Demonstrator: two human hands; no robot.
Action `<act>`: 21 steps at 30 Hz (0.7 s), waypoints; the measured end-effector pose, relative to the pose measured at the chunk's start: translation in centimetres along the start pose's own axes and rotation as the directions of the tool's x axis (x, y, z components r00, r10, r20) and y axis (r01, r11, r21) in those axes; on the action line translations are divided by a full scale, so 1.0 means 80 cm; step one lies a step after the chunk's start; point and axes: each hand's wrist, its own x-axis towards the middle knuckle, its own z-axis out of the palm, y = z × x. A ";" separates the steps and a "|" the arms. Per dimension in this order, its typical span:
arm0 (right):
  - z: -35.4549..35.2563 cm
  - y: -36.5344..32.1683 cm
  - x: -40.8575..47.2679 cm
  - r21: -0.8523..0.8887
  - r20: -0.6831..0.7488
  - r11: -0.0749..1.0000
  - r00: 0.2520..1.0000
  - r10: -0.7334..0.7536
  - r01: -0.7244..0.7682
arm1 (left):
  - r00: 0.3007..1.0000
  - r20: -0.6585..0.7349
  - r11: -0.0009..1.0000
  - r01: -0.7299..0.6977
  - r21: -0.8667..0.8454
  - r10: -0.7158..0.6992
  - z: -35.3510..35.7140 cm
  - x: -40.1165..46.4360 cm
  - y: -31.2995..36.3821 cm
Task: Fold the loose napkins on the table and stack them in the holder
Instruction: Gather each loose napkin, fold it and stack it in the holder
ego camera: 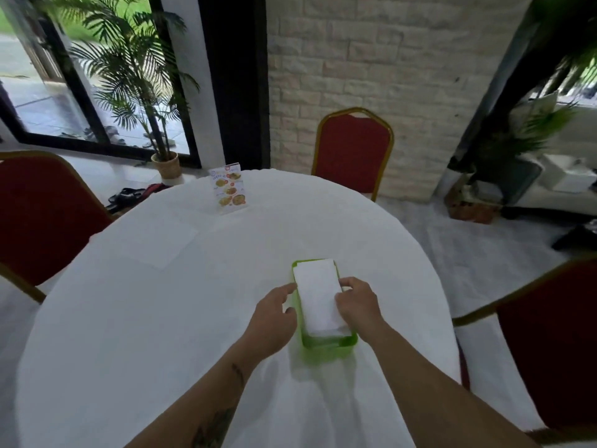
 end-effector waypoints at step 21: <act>-0.015 0.033 0.014 -0.637 0.301 0.543 0.825 -0.478 0.547 | 0.995 0.070 0.883 -0.093 0.459 0.068 0.046 -0.013 0.008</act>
